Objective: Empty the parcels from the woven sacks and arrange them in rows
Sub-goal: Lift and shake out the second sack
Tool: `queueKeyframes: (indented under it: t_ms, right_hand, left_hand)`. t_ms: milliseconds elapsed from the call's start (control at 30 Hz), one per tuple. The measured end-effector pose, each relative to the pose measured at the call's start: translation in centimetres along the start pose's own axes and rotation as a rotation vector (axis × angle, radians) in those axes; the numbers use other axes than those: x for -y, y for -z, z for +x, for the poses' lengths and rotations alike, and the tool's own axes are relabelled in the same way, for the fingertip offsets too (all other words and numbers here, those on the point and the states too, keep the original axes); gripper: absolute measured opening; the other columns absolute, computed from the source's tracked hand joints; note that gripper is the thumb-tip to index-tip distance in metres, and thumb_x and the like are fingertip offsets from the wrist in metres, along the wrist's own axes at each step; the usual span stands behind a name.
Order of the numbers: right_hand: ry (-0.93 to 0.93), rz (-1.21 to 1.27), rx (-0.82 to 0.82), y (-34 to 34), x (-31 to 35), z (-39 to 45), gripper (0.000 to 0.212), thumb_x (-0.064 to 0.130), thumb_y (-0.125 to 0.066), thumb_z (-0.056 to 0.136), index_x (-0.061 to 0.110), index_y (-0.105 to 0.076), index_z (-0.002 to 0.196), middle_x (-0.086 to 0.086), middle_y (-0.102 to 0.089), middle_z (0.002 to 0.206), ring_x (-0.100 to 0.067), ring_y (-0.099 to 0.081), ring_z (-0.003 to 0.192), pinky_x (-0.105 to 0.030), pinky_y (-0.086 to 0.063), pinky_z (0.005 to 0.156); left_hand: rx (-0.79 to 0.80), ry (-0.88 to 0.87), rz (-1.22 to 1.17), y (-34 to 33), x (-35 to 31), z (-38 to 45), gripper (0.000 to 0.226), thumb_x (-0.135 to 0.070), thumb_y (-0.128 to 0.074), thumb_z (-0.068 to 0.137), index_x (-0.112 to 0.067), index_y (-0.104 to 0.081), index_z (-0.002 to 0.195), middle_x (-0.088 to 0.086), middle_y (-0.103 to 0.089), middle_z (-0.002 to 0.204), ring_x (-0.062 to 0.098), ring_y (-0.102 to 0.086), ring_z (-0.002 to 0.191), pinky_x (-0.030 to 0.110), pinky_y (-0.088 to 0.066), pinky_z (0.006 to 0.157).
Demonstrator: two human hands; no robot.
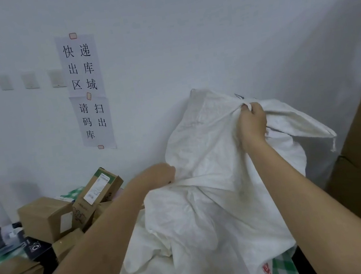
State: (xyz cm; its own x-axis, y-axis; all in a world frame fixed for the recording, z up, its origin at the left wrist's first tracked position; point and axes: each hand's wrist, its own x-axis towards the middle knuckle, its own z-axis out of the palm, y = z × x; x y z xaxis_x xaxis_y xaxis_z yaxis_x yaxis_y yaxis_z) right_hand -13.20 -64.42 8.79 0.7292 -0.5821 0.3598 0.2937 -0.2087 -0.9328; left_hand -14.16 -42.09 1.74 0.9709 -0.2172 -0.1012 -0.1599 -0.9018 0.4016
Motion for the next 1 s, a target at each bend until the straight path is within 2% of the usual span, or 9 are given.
queueKeyframes:
  t_ms: [67,167,267,400,567,667,733,867,1000]
  right_hand:
    - [-0.011,0.137,-0.004,-0.2,0.6,-0.1,0.031,0.011,-0.04,0.09,0.021,-0.03,0.062,0.008,-0.031,0.062,-0.011,-0.028,0.057,-0.029,-0.027,0.061]
    - [0.003,0.304,0.017,-0.8,1.5,-0.8,0.035,0.008,-0.042,0.087,0.021,-0.025,0.06,0.008,-0.024,0.058,-0.01,-0.022,0.056,-0.027,-0.02,0.055]
    - [0.057,0.401,0.058,-1.2,2.2,-1.6,0.033,0.009,-0.045,0.08,0.022,-0.024,0.058,0.013,-0.023,0.053,-0.008,-0.021,0.054,-0.025,-0.019,0.052]
    - [0.166,0.483,0.128,-0.5,2.3,-2.3,0.024,0.012,-0.042,0.07,0.022,-0.025,0.057,0.015,-0.022,0.049,-0.004,-0.02,0.05,-0.019,-0.018,0.047]
    - [0.203,0.476,0.217,0.7,3.1,-1.7,0.035,0.009,-0.043,0.069,0.029,-0.027,0.046,0.016,-0.023,0.05,-0.003,-0.02,0.05,-0.019,-0.018,0.049]
    - [0.229,0.478,0.269,0.8,3.7,-1.4,0.037,0.009,-0.043,0.069,0.03,-0.028,0.042,0.016,-0.023,0.049,-0.004,-0.02,0.05,-0.02,-0.019,0.049]
    - [0.247,0.476,0.301,0.5,4.0,-1.2,0.036,0.009,-0.044,0.068,0.029,-0.027,0.044,0.014,-0.023,0.051,-0.006,-0.02,0.052,-0.021,-0.019,0.051]
    - [0.286,0.411,0.37,0.2,4.1,-0.8,0.028,0.009,-0.047,0.069,0.024,-0.031,0.052,0.012,-0.026,0.053,-0.007,-0.024,0.054,-0.021,-0.023,0.053]
    - [0.356,-0.02,0.394,0.8,4.4,-0.7,0.012,0.019,-0.06,0.083,0.02,-0.048,0.085,0.011,-0.044,0.074,-0.007,-0.042,0.064,-0.025,-0.037,0.061]
  left_hand:
    - [-0.12,0.041,-0.078,1.1,-0.5,0.4,0.026,-0.019,-0.036,0.098,-0.008,-0.05,0.117,0.013,-0.053,0.122,0.029,-0.054,0.105,0.037,-0.042,0.091]
    - [-0.187,-0.073,-0.177,1.9,-2.3,1.4,0.07,-0.034,-0.049,0.097,-0.02,-0.008,0.152,0.012,-0.018,0.156,0.028,-0.028,0.14,0.04,-0.027,0.111]
    - [-0.218,-0.227,-0.227,2.5,-4.9,2.6,0.093,-0.033,-0.06,0.092,-0.027,0.013,0.15,0.009,0.006,0.16,0.021,-0.005,0.147,0.04,-0.015,0.115]
    - [-0.374,-0.335,-0.259,4.0,-7.2,3.3,0.11,-0.026,-0.071,0.085,-0.033,0.019,0.148,0.008,0.015,0.159,0.024,-0.009,0.147,0.043,-0.024,0.112]
    - [-0.458,-0.482,-0.052,7.5,-8.1,3.5,0.127,-0.032,-0.083,0.068,-0.043,0.016,0.147,-0.001,0.017,0.159,0.024,-0.001,0.148,0.048,-0.027,0.11]
    - [-0.453,-0.514,0.051,9.9,-9.4,3.7,0.111,-0.037,-0.086,0.061,-0.036,-0.018,0.148,0.001,-0.017,0.154,0.025,-0.018,0.142,0.044,-0.033,0.107]
    - [-0.469,-0.517,0.143,11.3,-10.3,3.6,0.079,-0.037,-0.084,0.063,-0.027,-0.043,0.13,-0.002,-0.045,0.125,0.023,-0.038,0.122,0.039,-0.042,0.091]
    - [-0.574,-0.516,0.342,12.2,-11.0,3.5,0.039,-0.034,-0.072,0.08,-0.017,-0.053,0.109,0.0,-0.049,0.11,0.022,-0.043,0.105,0.032,-0.034,0.07]
    - [-0.659,-0.469,0.346,11.8,-10.0,3.6,0.018,-0.031,-0.059,0.09,-0.02,-0.046,0.092,-0.003,-0.047,0.096,0.02,-0.045,0.095,0.032,-0.032,0.066]
